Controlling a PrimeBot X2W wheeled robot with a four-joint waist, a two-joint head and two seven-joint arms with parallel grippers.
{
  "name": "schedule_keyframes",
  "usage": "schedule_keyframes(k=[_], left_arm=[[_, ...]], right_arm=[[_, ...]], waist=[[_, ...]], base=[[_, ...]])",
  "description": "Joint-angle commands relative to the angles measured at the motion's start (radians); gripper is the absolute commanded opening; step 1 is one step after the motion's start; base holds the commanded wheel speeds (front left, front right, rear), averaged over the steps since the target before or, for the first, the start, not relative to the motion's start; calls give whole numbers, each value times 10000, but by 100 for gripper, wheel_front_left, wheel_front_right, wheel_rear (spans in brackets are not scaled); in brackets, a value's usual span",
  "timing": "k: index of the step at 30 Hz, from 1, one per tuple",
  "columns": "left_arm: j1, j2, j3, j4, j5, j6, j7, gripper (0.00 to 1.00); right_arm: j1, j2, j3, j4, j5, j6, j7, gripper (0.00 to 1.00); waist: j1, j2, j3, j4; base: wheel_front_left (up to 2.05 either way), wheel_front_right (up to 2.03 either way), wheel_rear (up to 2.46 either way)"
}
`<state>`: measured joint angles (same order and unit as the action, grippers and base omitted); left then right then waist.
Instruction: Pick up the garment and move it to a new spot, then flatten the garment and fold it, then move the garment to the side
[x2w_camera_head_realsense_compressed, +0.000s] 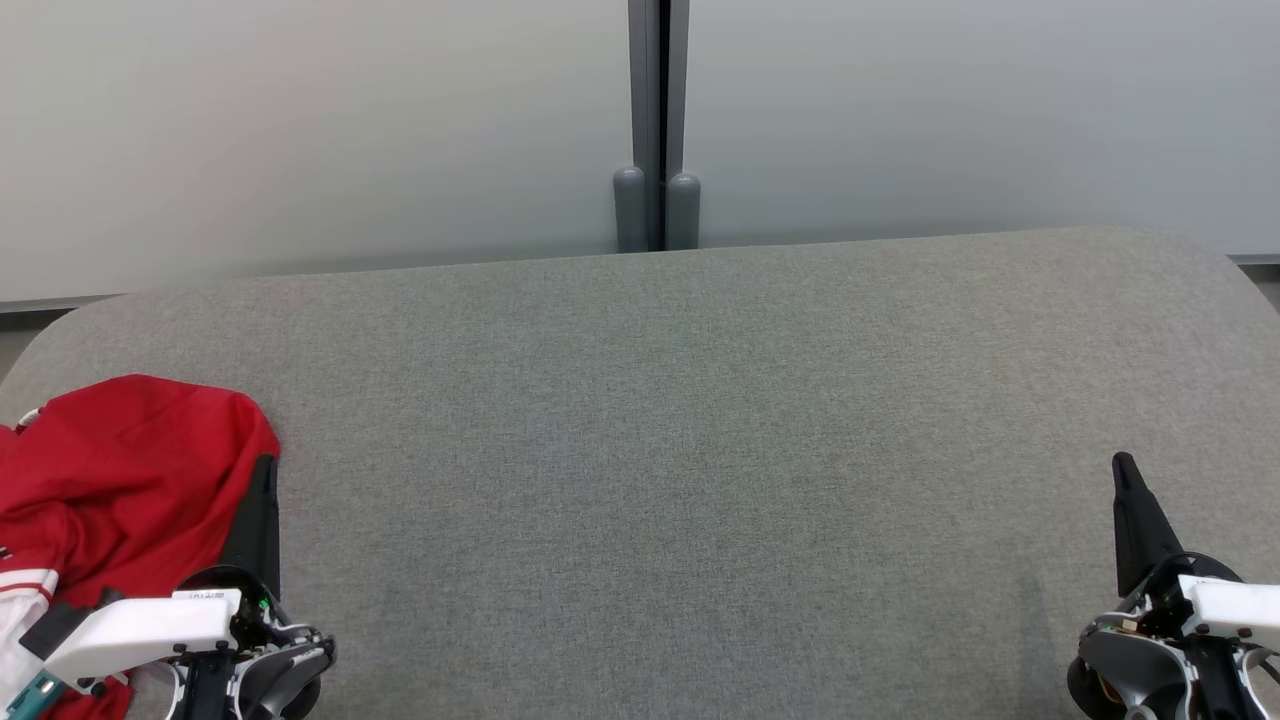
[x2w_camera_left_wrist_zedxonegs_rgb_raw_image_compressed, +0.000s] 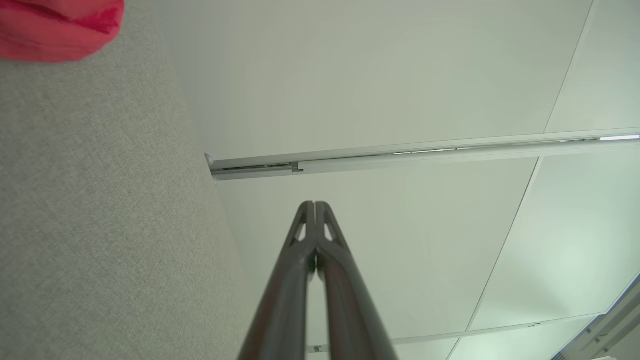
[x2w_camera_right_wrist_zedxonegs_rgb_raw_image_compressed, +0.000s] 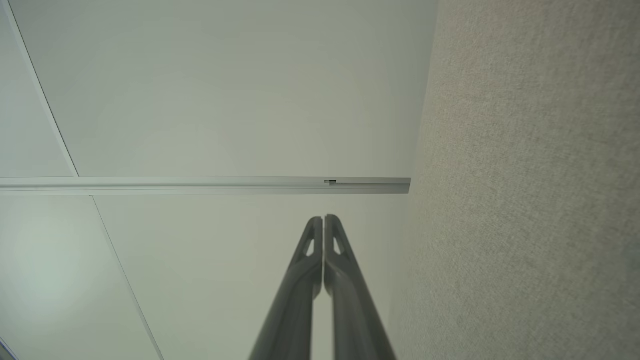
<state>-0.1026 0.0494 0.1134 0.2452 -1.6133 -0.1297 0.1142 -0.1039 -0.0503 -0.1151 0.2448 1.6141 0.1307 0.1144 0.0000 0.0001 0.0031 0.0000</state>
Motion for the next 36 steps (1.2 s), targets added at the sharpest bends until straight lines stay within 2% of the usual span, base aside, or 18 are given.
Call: schedule_keyframes(k=[1,36], left_arm=[[-146,26,33,15,20,-44,29,0],[-146,26,28,14,15,-44,24,0]], right_arm=[[-103,-7,-1,-5,-33,0,25,0],[-103,-8,4,-5,-30,0,21,0]], waist=[[0,-1,0,0],[0,-1,0,0]], base=[[0,0,0],[0,0,0]])
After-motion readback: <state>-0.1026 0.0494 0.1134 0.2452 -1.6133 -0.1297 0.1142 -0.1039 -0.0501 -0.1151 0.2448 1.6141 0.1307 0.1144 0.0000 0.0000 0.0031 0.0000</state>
